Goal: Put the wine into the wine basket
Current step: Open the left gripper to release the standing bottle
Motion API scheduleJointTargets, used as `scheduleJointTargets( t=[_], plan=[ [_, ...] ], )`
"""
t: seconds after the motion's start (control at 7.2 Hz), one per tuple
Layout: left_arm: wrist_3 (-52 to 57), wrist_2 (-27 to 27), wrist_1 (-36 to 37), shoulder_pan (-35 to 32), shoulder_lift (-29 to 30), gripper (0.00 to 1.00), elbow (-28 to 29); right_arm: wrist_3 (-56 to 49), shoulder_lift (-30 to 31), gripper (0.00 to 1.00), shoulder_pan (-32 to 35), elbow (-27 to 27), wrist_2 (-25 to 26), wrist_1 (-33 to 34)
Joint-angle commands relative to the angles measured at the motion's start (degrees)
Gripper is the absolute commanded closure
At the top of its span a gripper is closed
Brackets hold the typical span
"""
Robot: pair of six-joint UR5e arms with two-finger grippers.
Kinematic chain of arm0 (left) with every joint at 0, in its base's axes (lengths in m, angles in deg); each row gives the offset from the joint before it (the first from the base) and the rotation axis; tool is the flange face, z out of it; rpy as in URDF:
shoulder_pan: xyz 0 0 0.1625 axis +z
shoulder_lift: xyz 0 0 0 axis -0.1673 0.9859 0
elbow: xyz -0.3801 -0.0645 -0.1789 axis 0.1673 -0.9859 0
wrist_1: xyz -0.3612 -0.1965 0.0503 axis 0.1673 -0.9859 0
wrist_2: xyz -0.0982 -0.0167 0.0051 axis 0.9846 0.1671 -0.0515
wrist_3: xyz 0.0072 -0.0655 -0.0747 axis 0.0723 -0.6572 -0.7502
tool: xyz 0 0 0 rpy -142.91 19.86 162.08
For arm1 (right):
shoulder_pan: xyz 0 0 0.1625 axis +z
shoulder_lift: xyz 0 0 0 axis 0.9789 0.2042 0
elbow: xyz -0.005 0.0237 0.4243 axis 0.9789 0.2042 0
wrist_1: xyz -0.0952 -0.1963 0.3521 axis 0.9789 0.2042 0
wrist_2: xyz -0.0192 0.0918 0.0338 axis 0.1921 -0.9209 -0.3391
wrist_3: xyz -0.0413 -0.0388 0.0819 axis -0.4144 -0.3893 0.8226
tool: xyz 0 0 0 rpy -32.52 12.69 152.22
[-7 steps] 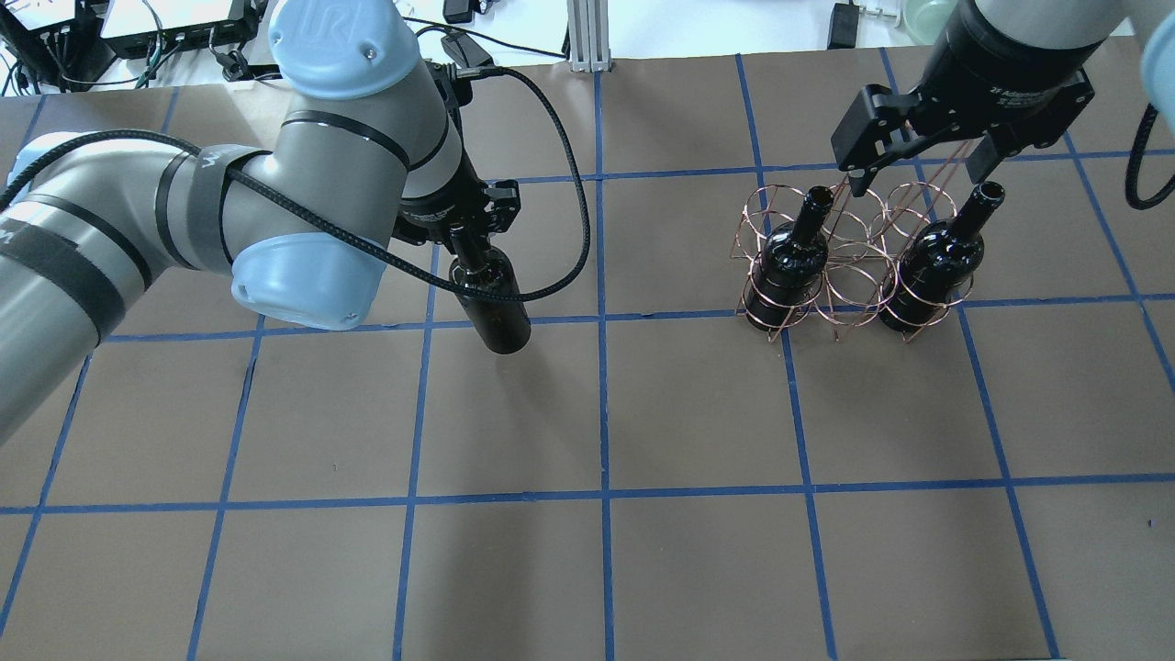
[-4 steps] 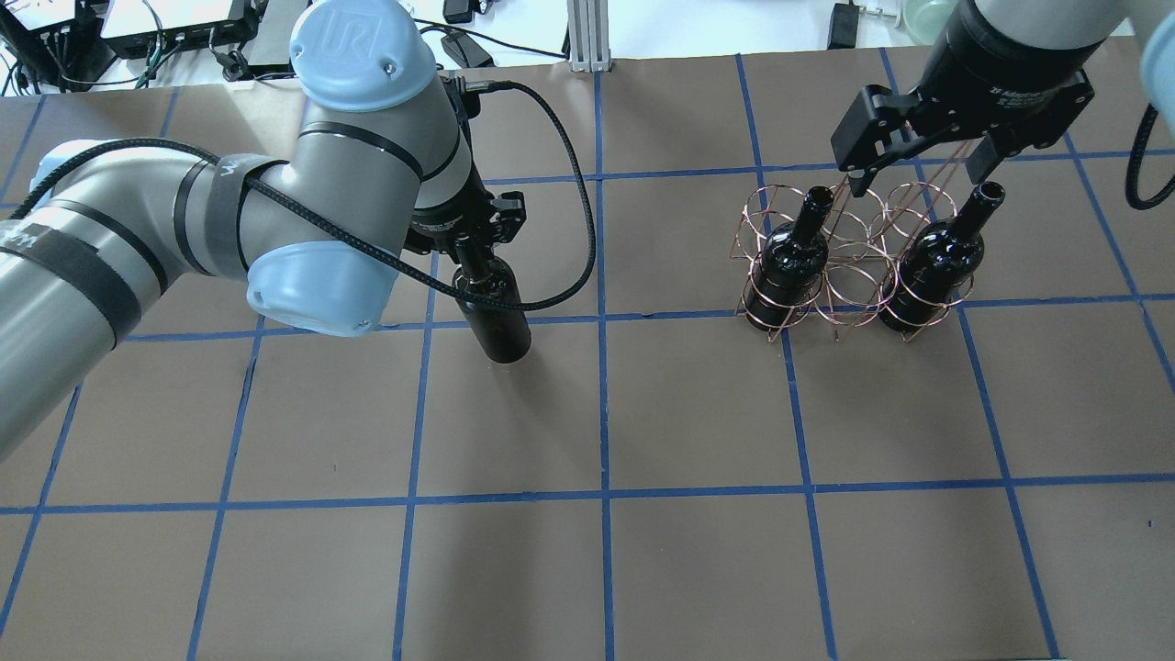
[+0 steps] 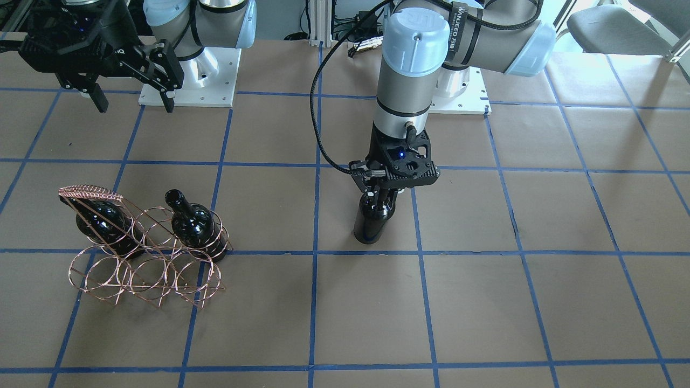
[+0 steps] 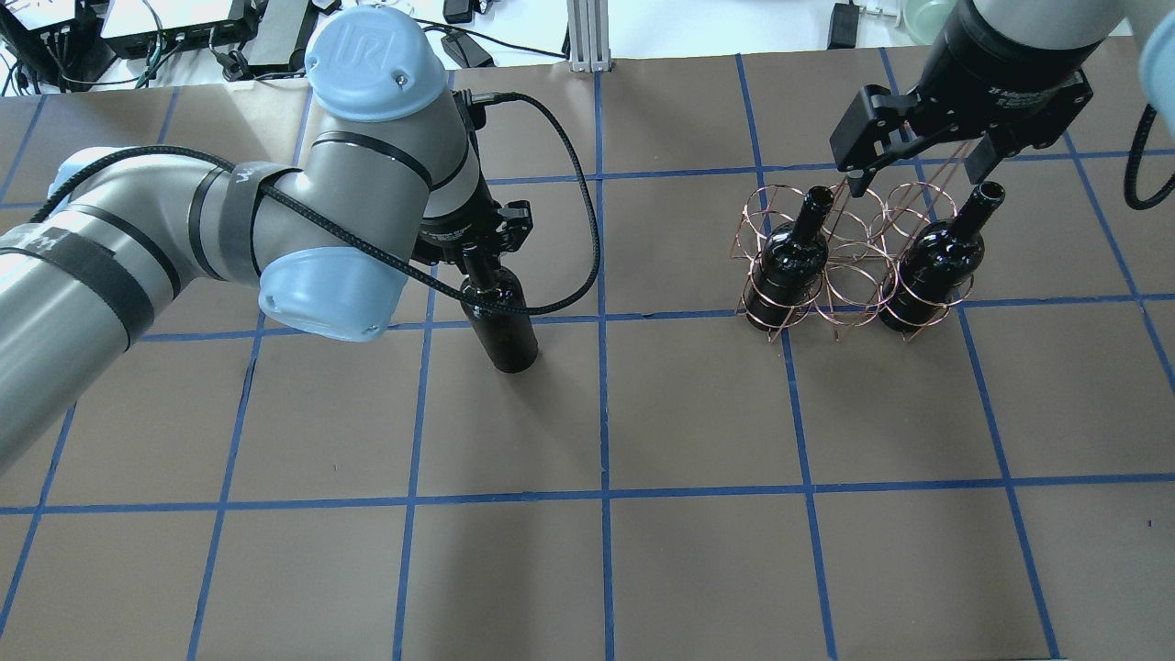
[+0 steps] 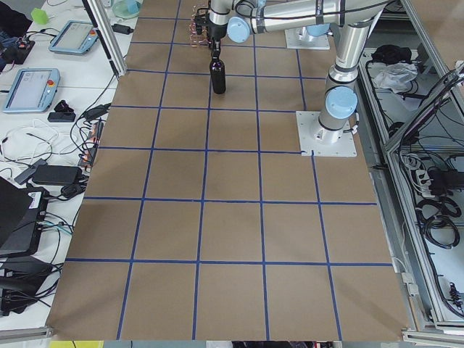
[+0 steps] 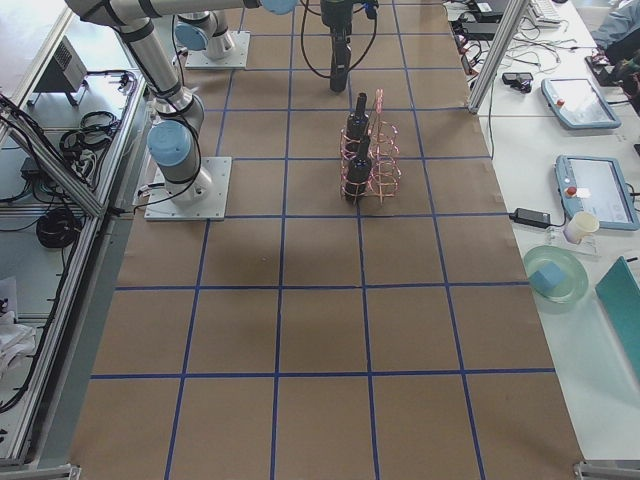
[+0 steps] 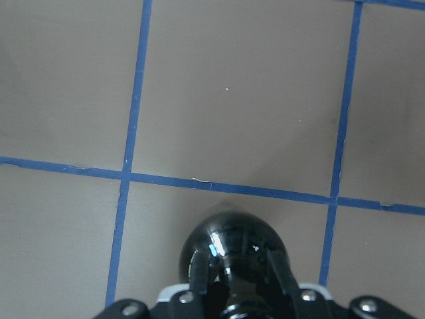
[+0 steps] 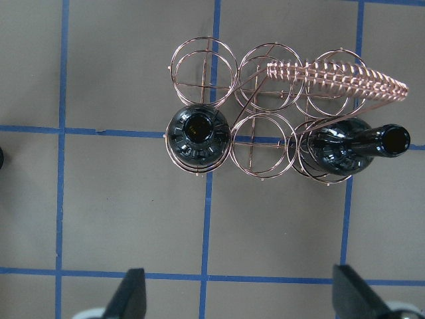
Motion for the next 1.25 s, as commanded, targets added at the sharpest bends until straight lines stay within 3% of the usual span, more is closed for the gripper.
scheduleJointTargets(
  t=[0.0, 0.28, 0.56, 0.83, 1.11],
  plan=[
    [0.08, 0.16, -0.13, -0.02, 0.03, 0.55, -0.03, 0.12, 0.07, 0.0, 0.07, 0.0, -0.43, 0.08],
    [0.25, 0.07, -0.22, -0.19, -0.06, 0.0, 0.23, 0.38, 0.16, 0.0, 0.15, -0.17, -0.51, 0.51],
    [0.86, -0.19, -3.88, 0.24, -1.89, 0.0, 2.59, 1.0, 0.34, 0.0, 0.5, -0.18, -0.6, 1.39],
    [0.96, -0.11, -16.85, 1.82, -2.0, 0.0, 14.49, 6.86, 0.16, 0.0, 2.33, -0.18, -3.83, 0.78],
    [7.67, 1.9, -19.12, 11.35, -1.91, 0.0, 17.81, 15.55, -1.76, 0.0, 11.01, 0.35, -1.67, 1.83]
  ],
)
